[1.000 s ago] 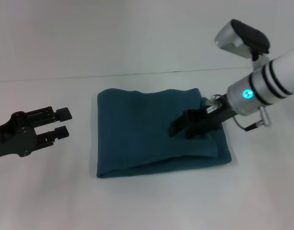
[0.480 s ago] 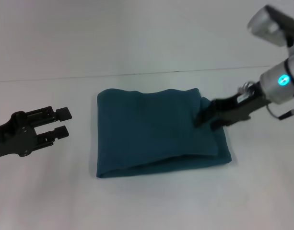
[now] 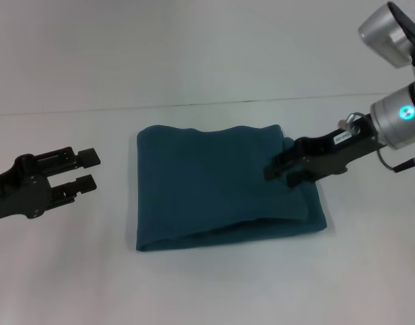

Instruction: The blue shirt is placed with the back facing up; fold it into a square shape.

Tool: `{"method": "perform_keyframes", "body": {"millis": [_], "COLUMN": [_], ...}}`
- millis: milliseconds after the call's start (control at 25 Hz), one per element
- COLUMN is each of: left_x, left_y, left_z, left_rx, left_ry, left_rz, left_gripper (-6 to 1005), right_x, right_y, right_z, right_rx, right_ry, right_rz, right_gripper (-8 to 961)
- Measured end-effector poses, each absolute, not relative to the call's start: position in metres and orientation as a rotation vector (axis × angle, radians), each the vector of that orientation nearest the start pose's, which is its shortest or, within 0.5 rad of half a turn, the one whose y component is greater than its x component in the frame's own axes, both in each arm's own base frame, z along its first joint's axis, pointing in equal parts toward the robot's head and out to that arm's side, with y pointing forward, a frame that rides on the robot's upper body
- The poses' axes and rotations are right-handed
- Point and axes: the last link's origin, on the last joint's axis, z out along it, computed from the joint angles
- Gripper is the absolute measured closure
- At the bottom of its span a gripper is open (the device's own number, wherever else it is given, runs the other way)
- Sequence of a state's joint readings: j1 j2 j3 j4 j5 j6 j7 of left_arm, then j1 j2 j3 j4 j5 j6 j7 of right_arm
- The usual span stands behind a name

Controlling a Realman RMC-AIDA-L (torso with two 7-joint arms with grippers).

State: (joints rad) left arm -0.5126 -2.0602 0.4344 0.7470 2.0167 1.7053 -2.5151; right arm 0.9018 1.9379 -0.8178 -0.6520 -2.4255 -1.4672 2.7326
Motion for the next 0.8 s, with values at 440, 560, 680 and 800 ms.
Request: {"method": "perform_keyframes", "body": {"millis": [440, 560, 680, 800], "left_x": [-0.272, -0.272, -0.272, -0.273], "left_y": [0.328, 0.328, 0.328, 0.329], "left_z": [0.055, 0.055, 0.053, 0.053], "left_rx": [2.064, 2.062, 2.056, 2.055], "left_ry": [2.089, 2.09, 2.091, 2.093], "left_rz": [1.131, 1.132, 1.132, 1.133], "left_gripper": [355, 355, 355, 355], "right_x": [0.217, 0.218, 0.221, 0.225], "right_y": [0.449, 0.454, 0.456, 0.456], "right_z": [0.021, 0.017, 0.009, 0.0], "right_rx": [-2.078, -2.038, -2.014, -2.001], "right_ry": [1.692, 1.673, 1.675, 1.675], "right_rz": [0.127, 0.159, 0.166, 0.151], "right_gripper": [343, 346, 349, 352]}}
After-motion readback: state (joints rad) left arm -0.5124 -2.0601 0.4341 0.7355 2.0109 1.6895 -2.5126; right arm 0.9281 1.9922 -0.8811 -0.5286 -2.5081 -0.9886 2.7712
